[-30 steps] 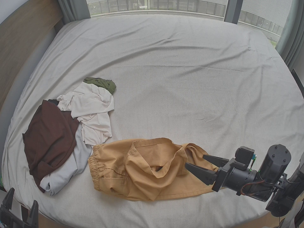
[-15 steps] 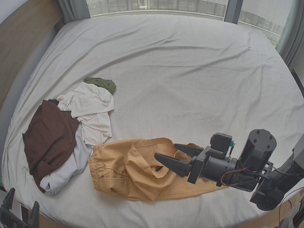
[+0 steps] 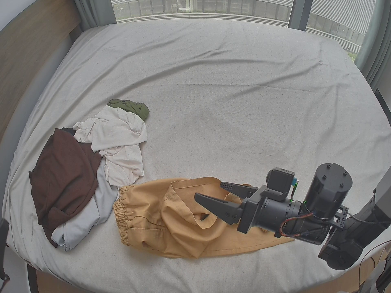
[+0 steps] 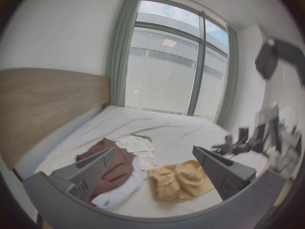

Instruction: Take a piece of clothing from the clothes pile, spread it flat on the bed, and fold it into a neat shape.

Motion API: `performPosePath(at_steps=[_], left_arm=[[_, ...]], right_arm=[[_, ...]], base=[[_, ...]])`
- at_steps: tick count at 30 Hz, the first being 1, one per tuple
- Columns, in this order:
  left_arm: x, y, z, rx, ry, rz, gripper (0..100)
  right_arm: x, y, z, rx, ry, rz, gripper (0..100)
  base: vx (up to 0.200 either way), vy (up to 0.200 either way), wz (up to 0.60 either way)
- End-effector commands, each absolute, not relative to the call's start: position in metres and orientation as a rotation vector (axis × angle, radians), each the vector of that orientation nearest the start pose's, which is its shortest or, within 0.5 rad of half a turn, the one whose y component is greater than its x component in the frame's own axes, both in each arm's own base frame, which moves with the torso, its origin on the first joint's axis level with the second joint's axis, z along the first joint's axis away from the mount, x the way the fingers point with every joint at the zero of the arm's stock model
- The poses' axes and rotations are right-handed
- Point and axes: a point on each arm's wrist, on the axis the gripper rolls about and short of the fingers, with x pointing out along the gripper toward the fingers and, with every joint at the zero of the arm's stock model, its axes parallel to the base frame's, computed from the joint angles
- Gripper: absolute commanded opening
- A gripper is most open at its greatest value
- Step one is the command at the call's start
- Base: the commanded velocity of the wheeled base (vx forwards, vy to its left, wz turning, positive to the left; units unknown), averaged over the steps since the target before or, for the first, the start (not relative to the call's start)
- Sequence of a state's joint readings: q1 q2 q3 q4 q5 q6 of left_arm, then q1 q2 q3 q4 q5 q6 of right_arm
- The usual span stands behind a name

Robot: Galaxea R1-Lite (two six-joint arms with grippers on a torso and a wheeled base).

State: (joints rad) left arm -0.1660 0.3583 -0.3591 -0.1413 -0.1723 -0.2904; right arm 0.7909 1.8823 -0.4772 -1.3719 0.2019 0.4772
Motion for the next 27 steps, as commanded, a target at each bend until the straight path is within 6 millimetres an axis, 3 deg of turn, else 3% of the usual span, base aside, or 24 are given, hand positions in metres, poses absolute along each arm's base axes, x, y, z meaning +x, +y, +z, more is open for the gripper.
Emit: performPosePath(at_steps=[1,3,8,21,25,27], left_arm=[[0.076,-0.025,0.209,-0.377,0.150,-0.507,100],[0.094,-0.031,0.201,-0.377,0.194,-0.537,100],[0.114,-0.040,0.189,-0.379,0.257,-0.575,100],[0.121,-0.058,0.181,-0.396,0.370,-0.758,100],[0.131,-0.062,0.184,-0.398,0.349,-0.797,100],[0.147,-0.065,0.185,-0.397,0.320,-0.795,100]], right_arm=[[0.207,0.212,0.119,0.432,0.290,0.950,100],[0.208,0.212,0.119,0.433,0.289,0.948,100],[0.211,0.210,0.117,0.427,0.308,0.929,100],[0.210,0.208,0.114,0.423,0.320,0.914,100],[0.212,0.209,0.109,0.419,0.334,0.909,100],[0.212,0.209,0.109,0.420,0.331,0.910,100]], base=[[0.000,0.000,0.00],[0.000,0.000,0.00],[0.000,0.000,0.00],[0.000,0.000,0.00],[0.000,0.000,0.00],[0.000,0.000,0.00]])
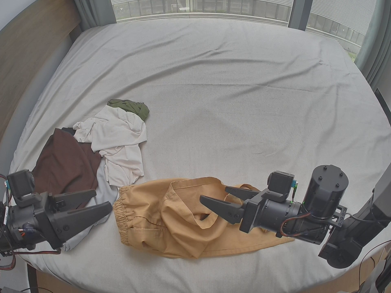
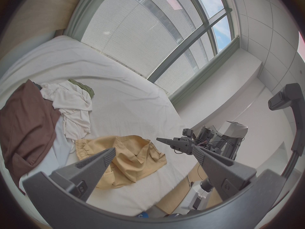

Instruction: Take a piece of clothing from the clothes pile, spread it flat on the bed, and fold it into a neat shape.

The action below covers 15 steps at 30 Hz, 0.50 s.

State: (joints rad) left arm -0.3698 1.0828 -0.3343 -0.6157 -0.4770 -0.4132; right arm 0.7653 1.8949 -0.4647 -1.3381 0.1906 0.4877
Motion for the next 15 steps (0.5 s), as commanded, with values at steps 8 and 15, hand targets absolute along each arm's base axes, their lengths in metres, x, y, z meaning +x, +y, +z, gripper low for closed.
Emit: performPosePath(at_steps=[8,15], left_arm=[[0.170,-0.056,0.151,-0.404,0.342,-0.696,100],[0.186,-0.037,0.132,-0.442,0.405,-0.617,100]], right_arm=[[0.213,0.210,0.105,0.417,0.340,0.906,100],[0.219,0.214,0.102,0.412,0.337,0.901,100]], base=[[0.000,0.000,0.00],[0.000,0.000,0.00]])
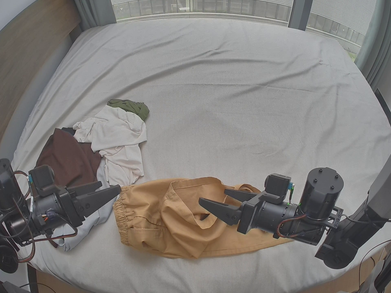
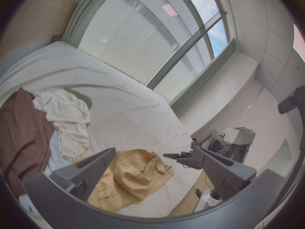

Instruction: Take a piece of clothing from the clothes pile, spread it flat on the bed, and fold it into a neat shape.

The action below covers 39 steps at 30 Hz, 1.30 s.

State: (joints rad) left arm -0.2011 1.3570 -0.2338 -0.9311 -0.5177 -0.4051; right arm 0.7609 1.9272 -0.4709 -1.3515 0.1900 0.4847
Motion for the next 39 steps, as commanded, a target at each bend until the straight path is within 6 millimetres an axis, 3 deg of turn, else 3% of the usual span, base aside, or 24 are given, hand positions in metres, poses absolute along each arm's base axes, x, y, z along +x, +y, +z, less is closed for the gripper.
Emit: performPosePath(at_steps=[1,6,9,11,18,29,39], left_arm=[[0.193,-0.037,0.133,-0.444,0.394,-0.637,100],[0.212,-0.039,0.134,-0.435,0.353,-0.661,100],[0.218,-0.040,0.124,-0.435,0.366,-0.658,100],[0.216,-0.033,0.114,-0.448,0.394,-0.625,100],[0.213,-0.021,0.109,-0.474,0.411,-0.616,100],[0.197,-0.022,0.084,-0.513,0.547,-0.593,100],[0.205,-0.026,0.057,-0.520,0.663,-0.579,100]], right_arm=[[0.220,0.214,0.102,0.412,0.336,0.902,100],[0.221,0.215,0.099,0.412,0.341,0.899,100],[0.223,0.216,0.095,0.410,0.344,0.896,100],[0.224,0.215,0.095,0.410,0.346,0.891,100],[0.227,0.215,0.091,0.409,0.347,0.884,100],[0.231,0.219,0.086,0.408,0.352,0.883,100],[0.231,0.219,0.087,0.409,0.350,0.883,100]], base=[[0.000,0.000,0.00],[0.000,0.000,0.00],[0.000,0.000,0.00],[0.000,0.000,0.00],[0.000,0.000,0.00],[0.000,0.000,0.00],[0.000,0.000,0.00]])
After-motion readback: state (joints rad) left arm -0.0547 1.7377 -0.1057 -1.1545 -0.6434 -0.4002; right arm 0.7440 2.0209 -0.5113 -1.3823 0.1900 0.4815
